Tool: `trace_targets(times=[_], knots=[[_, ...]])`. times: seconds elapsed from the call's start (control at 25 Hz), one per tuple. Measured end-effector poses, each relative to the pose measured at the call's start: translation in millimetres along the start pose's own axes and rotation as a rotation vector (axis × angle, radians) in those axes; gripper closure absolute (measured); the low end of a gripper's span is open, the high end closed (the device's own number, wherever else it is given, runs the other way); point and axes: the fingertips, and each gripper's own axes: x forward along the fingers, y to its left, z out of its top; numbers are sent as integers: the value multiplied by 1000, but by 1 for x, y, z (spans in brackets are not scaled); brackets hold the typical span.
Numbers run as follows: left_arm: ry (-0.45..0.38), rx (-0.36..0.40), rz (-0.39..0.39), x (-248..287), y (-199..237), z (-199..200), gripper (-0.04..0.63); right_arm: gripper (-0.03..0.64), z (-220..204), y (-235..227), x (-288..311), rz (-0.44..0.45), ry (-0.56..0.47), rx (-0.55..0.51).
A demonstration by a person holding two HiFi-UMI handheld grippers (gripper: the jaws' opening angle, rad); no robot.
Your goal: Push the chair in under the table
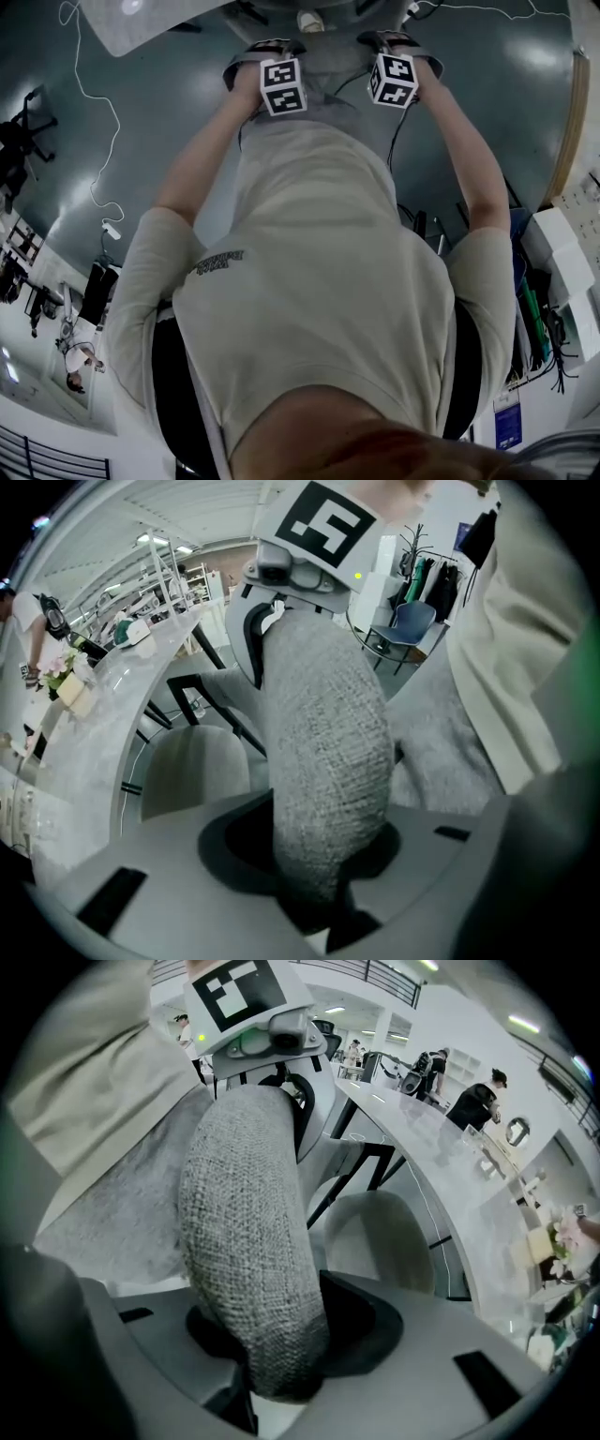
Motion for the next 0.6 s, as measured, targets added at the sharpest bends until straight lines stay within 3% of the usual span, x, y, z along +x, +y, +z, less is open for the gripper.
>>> trace_targets(times=[0.6], knots=[[11,-58,38,4,84,7,480,442,-17,-91,5,28,-5,-65]])
